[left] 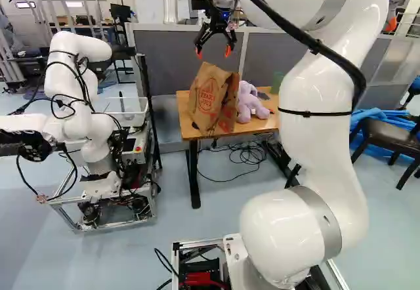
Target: Pick up the bag on the ground and place it on the table
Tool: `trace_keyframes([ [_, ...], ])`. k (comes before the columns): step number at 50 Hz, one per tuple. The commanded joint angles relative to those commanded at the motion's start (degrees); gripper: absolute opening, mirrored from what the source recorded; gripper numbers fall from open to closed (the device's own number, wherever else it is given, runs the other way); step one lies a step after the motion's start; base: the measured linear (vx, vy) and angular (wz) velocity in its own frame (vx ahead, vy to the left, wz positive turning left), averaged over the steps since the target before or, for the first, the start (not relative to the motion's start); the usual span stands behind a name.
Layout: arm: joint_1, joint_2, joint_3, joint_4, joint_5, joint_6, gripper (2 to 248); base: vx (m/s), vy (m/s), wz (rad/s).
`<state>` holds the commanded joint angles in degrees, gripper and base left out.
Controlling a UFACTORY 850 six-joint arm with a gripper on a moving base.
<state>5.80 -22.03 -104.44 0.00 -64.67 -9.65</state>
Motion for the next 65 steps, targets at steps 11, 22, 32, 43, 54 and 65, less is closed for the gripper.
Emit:
trace_keyframes([
  [11, 0.0, 0.0, 0.0, 0.0, 0.0, 0.0, 247, -0.055, -0.013, 0.01],
  [22, 0.0, 0.0, 0.0, 0.0, 0.0, 0.0, 247, -0.103, -0.006, 0.007],
  [32, 0.0, 0.0, 0.0, 0.0, 0.0, 0.0, 247, -0.113, -0.003, 0.009],
  [43, 0.0, 0.0, 0.0, 0.0, 0.0, 0.0, 247, -0.114, -0.005, 0.008],
  [54, 0.0, 0.0, 0.0, 0.0, 0.0, 0.0, 247, -0.116, -0.002, 0.009],
  [65, 0.0, 0.0, 0.0, 0.0, 0.0, 0.0, 247, -0.115, -0.003, 0.005],
])
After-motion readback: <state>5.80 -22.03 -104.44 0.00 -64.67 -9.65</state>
